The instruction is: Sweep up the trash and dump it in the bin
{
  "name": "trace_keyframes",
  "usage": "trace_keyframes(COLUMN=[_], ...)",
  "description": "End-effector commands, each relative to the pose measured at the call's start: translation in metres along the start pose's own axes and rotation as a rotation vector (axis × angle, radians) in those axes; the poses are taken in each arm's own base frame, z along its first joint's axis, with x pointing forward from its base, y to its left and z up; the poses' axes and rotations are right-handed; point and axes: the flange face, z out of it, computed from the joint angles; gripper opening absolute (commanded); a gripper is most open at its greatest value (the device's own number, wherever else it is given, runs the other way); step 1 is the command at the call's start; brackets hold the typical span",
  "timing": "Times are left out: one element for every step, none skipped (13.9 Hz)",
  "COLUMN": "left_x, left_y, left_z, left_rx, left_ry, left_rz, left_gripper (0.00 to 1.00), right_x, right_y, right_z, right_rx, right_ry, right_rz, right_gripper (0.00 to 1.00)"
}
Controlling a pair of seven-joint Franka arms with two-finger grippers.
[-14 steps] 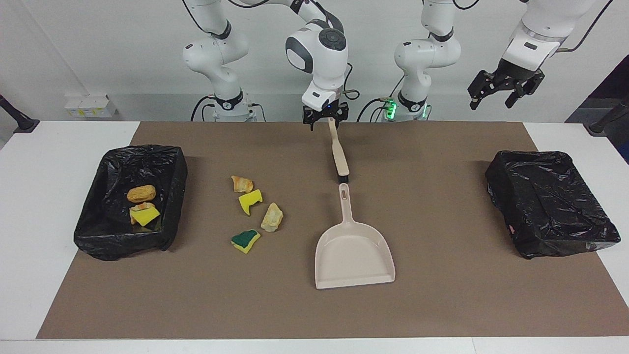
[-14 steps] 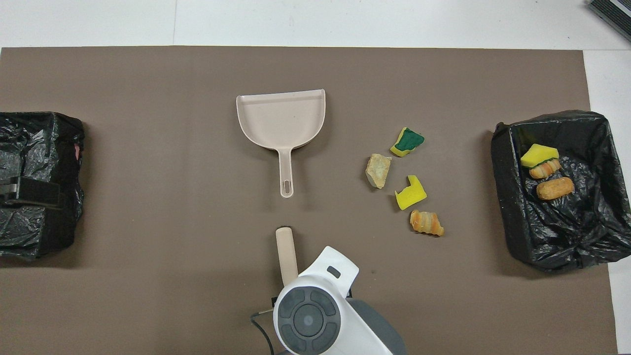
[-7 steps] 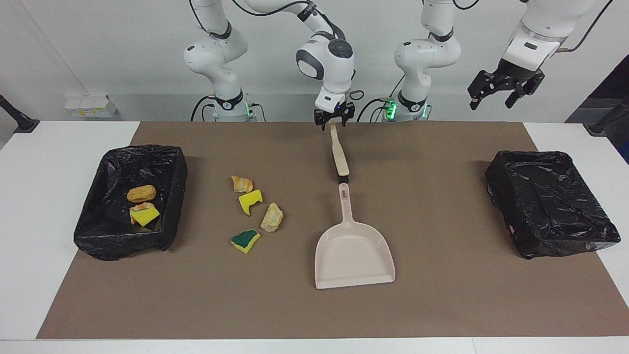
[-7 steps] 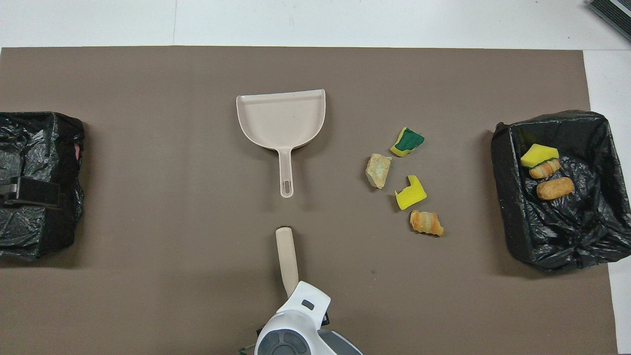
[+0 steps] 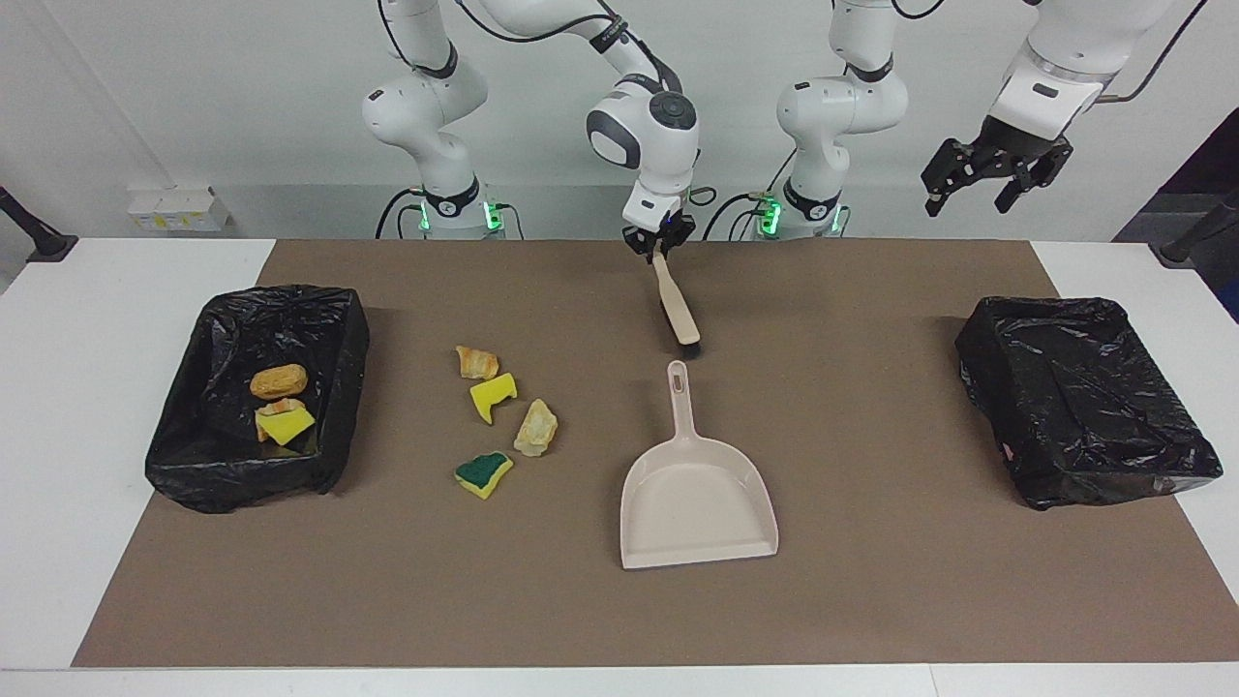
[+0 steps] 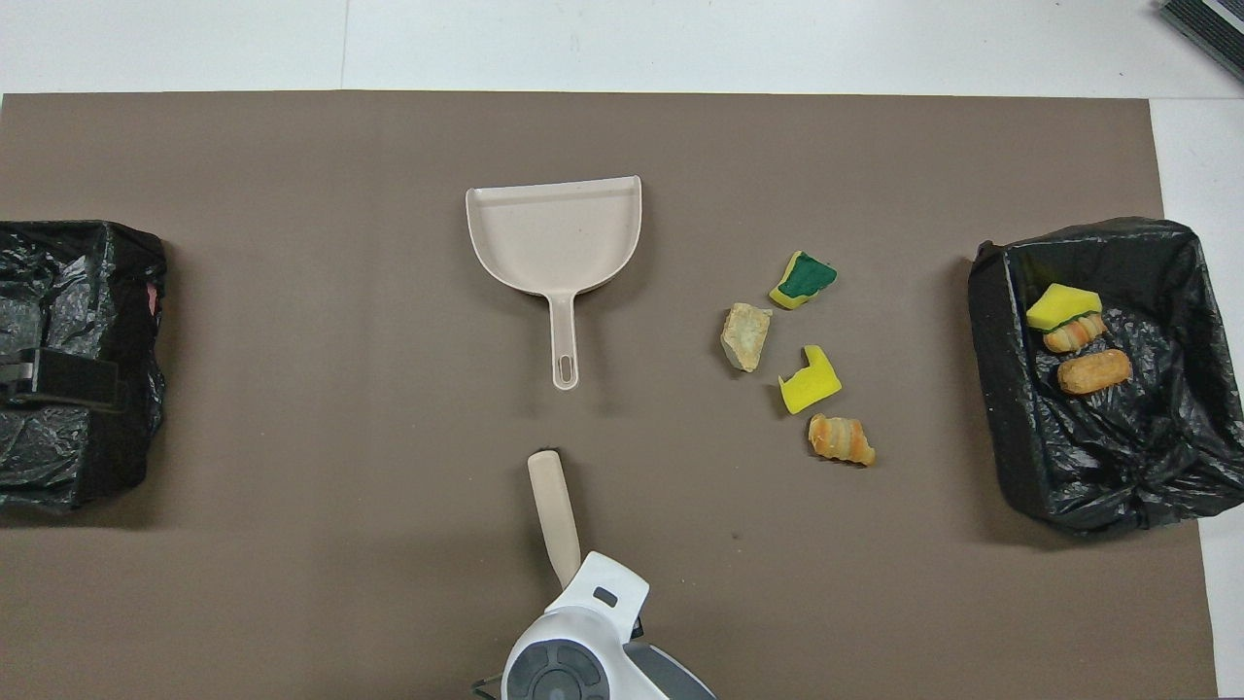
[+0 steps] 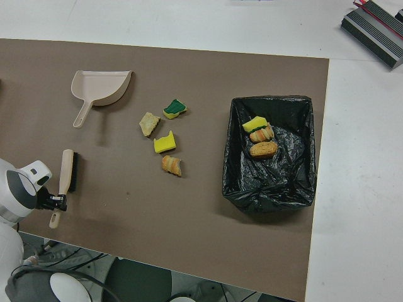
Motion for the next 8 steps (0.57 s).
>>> trace_keyframes(left_x=[0.001, 0.001, 0.001, 0.001, 0.001, 0.001, 0.001, 0.001], left_y=[-0.002, -0.002, -0.002, -0.002, -0.002, -0.002, -0.002, -0.002], left_z=[-0.004, -0.004, -0.004, -0.004, -0.004, -0.004, -0.004, -0.004], left_rx=[0.014, 0.014, 0.014, 0.014, 0.014, 0.014, 0.014, 0.014], left_ry=[-0.007, -0.007, -0.007, -0.007, -0.007, -0.007, -0.007, -0.007], left_rz=[-0.006, -0.007, -0.007, -0.007, -0.006, -0.006, -0.007, -0.007], left_gripper=[1.00, 1.00, 1.00, 1.00, 1.00, 1.00, 1.00, 1.00], right_x=[0.001, 0.004, 0.004, 0.005, 0.005, 0.005, 0.003, 0.000], right_y=[0.000, 0.005, 0.008, 0.010, 0.012, 0.019, 0.027, 0.035], right_z=[-0.008, -0.013, -0.020, -0.023, -0.029, -0.041, -0.053, -0.065], right_rx=[0.023, 0.024, 0.028, 0.029, 0.031, 0.032, 0.022, 0.010], right_ry=[0.007, 0.010, 0.019, 0.022, 0.026, 0.034, 0.029, 0.024], right_rz=[0.029, 0.040, 0.044, 0.051, 0.057, 0.087, 0.115, 0.130], right_gripper=[0.00, 0.00, 0.00, 0.00, 0.00, 0.00, 0.00, 0.00])
